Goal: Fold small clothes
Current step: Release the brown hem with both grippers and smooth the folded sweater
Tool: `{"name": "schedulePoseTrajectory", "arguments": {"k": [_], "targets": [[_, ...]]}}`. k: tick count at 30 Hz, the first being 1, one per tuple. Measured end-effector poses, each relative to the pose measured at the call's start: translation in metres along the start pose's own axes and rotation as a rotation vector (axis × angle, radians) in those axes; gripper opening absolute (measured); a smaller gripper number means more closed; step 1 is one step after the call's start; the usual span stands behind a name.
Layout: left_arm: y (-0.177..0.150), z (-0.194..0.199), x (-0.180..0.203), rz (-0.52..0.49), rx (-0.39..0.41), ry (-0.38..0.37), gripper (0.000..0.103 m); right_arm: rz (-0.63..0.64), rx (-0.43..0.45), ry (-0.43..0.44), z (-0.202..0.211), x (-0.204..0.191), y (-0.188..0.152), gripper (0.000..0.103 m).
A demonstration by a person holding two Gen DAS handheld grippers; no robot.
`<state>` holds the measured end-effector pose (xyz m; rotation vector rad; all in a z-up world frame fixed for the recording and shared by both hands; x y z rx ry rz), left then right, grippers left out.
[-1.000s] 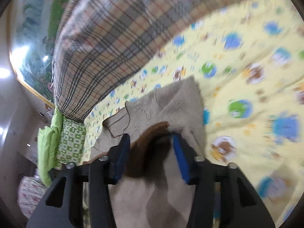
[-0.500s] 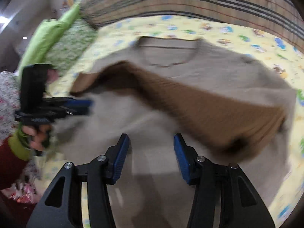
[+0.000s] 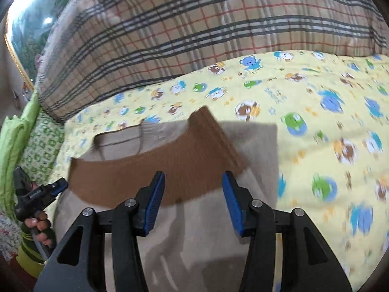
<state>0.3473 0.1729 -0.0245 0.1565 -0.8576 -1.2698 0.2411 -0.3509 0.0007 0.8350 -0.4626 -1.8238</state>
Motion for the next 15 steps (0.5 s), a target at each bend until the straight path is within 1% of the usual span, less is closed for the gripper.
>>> {"name": "schedulePoseTrajectory", "arguments": {"k": [5,7,11,15], "targets": [[-0.053,0.048,0.003,0.029,0.018,-0.064,0.039,-0.031,0.002,0.055,0.027,-0.006,-0.042,0.052],[-0.079,0.065,0.003,0.049,0.019,-0.097,0.039,-0.040,-0.004,0.070,0.036,-0.010,-0.063,0.052],[-0.126,0.087,0.013,0.076,0.002,-0.138,0.040,-0.050,0.002,0.094,0.054,-0.015,-0.098,0.052],[-0.175,0.108,0.019,0.093,-0.010,-0.175,0.045,-0.050,0.002,0.100,0.070,-0.019,-0.130,0.052]]}}
Point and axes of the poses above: each gripper's, at about its wrist camera, not at the fingertips, and z roughly against the way its jaws point, x to its right, y to its top, the point moved 2 cm from there along -z, roughly the way its jaws point, and after that the axes turned 7 degrees about -x, right-handed, at the moved point
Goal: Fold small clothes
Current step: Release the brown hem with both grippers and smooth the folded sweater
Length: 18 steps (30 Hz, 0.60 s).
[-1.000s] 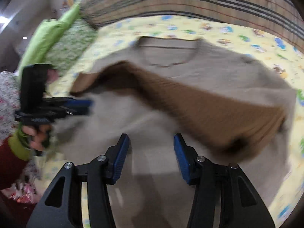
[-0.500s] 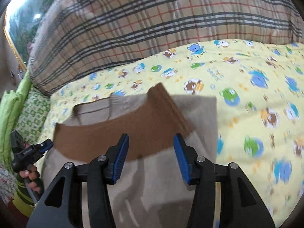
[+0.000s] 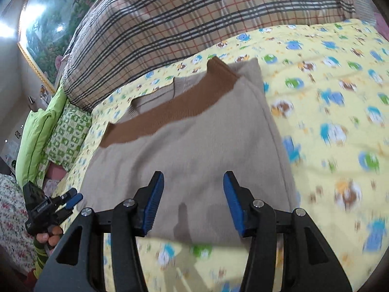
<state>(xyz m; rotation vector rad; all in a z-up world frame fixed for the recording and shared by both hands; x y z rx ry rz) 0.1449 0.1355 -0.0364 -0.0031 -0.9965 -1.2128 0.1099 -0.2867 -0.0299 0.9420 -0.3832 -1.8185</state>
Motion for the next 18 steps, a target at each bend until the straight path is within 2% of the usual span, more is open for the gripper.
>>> {"name": "schedulePoseTrajectory", "arguments": {"k": [5,7,9,14,16,18], "targets": [[-0.036,0.005,-0.004,0.049,-0.030,-0.026,0.047,-0.033,0.007,0.021,0.009,0.001,-0.031,0.052],[-0.042,0.005,-0.006,0.063,-0.041,-0.031,0.053,-0.040,0.010,0.035,0.013,0.000,-0.041,0.052],[-0.050,0.008,-0.007,0.077,-0.041,-0.034,0.054,-0.047,0.021,0.050,0.020,-0.001,-0.049,0.052],[-0.055,0.010,-0.012,0.109,-0.033,-0.028,0.057,-0.060,0.040,0.077,0.029,-0.003,-0.060,0.052],[-0.054,0.010,-0.014,0.129,-0.028,-0.032,0.064,-0.056,0.039,0.082,0.030,-0.004,-0.063,0.052],[-0.051,0.009,-0.016,0.145,-0.014,-0.039,0.066,-0.055,0.035,0.089,0.029,-0.006,-0.066,0.052]]}}
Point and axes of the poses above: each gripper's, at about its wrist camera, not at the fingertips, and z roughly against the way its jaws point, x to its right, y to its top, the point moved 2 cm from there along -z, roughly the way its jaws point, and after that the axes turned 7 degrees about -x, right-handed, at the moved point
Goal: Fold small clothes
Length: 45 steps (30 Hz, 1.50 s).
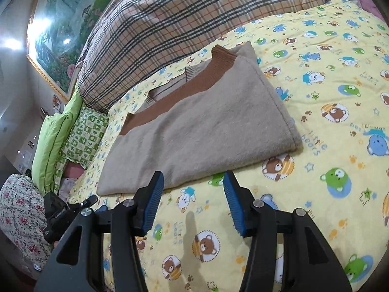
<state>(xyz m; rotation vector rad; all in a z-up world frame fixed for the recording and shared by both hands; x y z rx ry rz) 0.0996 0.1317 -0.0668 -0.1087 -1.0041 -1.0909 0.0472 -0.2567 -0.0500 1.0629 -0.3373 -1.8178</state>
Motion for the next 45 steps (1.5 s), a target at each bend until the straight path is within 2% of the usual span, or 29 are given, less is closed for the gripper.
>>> {"name": "schedulePoseTrajectory", "arguments": {"k": [9,17,20,22,23,26,30,33,35,37,40,45], "targets": [[0.027,-0.014,-0.004,0.052,0.050,0.021,0.068,0.015,-0.032,0.027,-0.010,-0.009,-0.006,0.053],[0.058,-0.029,-0.008,0.070,0.097,0.043,0.069,-0.015,-0.044,0.038,-0.015,-0.001,-0.009,0.053],[0.070,-0.033,-0.011,0.096,0.113,0.049,0.054,-0.019,-0.043,0.046,-0.015,-0.001,-0.008,0.053],[0.075,-0.035,-0.011,0.083,0.119,0.054,0.021,-0.021,-0.043,0.053,-0.014,0.000,-0.008,0.053],[0.077,-0.036,-0.008,0.065,0.119,0.052,0.015,-0.024,-0.043,0.056,-0.014,0.000,-0.008,0.053],[0.078,-0.032,0.011,-0.021,0.152,0.050,0.008,-0.028,-0.042,0.073,-0.011,0.001,-0.004,0.053],[0.079,-0.030,0.060,-0.155,0.168,-0.013,0.006,-0.069,-0.007,0.111,-0.002,0.012,0.006,0.053],[0.071,-0.040,0.100,-0.270,0.140,-0.052,0.006,-0.090,0.007,0.126,0.005,0.021,0.017,0.053],[0.060,-0.057,0.131,-0.347,0.090,-0.117,0.006,-0.101,0.014,0.146,0.009,0.026,0.026,0.053],[0.046,-0.076,0.152,-0.415,0.038,-0.143,0.006,-0.109,0.011,0.172,0.013,0.032,0.039,0.053],[0.026,-0.110,0.167,-0.468,-0.046,-0.155,0.006,-0.078,-0.013,0.174,0.012,0.032,0.059,0.053],[0.004,-0.155,0.161,-0.486,-0.156,-0.120,0.006,-0.041,-0.079,0.209,-0.008,0.030,0.094,0.053]]}}
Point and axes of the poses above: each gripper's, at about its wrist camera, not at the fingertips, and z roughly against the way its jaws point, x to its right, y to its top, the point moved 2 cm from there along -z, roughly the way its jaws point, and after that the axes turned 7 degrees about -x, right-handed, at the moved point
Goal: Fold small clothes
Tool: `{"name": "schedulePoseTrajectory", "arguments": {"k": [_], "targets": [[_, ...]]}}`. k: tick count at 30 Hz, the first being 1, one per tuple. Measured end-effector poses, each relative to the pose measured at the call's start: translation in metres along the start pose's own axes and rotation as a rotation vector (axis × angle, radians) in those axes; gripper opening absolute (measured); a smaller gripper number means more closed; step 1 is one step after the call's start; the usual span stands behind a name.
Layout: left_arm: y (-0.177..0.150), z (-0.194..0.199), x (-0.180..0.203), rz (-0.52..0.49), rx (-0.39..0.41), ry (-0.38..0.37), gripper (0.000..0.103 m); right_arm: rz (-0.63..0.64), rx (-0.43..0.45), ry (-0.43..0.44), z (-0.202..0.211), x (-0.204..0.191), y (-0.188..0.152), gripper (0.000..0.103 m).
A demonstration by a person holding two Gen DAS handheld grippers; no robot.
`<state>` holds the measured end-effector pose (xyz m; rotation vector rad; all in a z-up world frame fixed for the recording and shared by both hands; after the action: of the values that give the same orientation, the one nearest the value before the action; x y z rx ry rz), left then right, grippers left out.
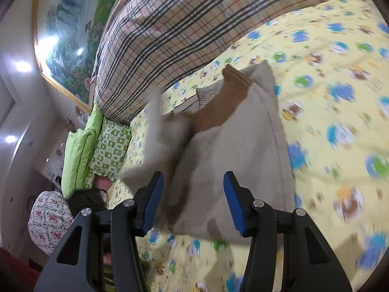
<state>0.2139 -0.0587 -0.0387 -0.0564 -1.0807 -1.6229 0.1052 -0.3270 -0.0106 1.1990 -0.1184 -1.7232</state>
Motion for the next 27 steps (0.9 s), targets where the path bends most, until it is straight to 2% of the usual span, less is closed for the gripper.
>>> {"name": "schedulePoseTrajectory", "arguments": {"k": [5,10,12,14,15,16,18,23,27], "targets": [[0.004,0.012,-0.002,0.011,0.049,-0.053,0.006,0.020,-0.119,0.036,-0.051,-0.002,0.037,0.059],[0.004,0.014,0.000,0.011,0.053,-0.068,0.006,0.027,-0.303,0.111,-0.133,-0.015,0.066,0.061],[0.002,0.016,-0.002,0.017,0.054,-0.072,0.006,0.015,-0.363,0.090,-0.167,-0.017,0.078,0.061],[0.002,0.014,-0.004,0.018,0.052,-0.074,0.006,0.024,-0.375,0.088,-0.184,-0.021,0.085,0.052],[0.001,0.015,-0.005,0.020,0.048,-0.073,0.006,0.033,-0.377,0.096,-0.189,-0.024,0.088,0.030],[0.002,0.015,-0.004,0.020,0.045,-0.077,0.006,0.043,-0.379,0.088,-0.192,-0.027,0.090,0.024],[0.004,0.017,0.002,0.004,0.045,-0.086,0.006,0.073,-0.349,0.070,-0.183,-0.036,0.093,0.017],[0.014,0.008,0.045,-0.088,0.032,-0.164,0.006,0.154,-0.212,0.052,-0.120,-0.046,0.105,0.016],[0.010,-0.025,0.073,-0.144,-0.032,-0.192,0.007,0.188,-0.154,-0.087,-0.080,-0.024,0.104,0.016]]}}
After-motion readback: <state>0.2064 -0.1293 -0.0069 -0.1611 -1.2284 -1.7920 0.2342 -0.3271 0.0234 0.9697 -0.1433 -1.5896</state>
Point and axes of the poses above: each gripper's, at about its wrist camera, not at the fingertips, and z roughly against the way its jaws point, x to its right, y to its top, the point moved 2 cm from there along -z, roughly the way its jaws point, and after that the axes turned 7 degrees about -x, right-handed, at the moved point
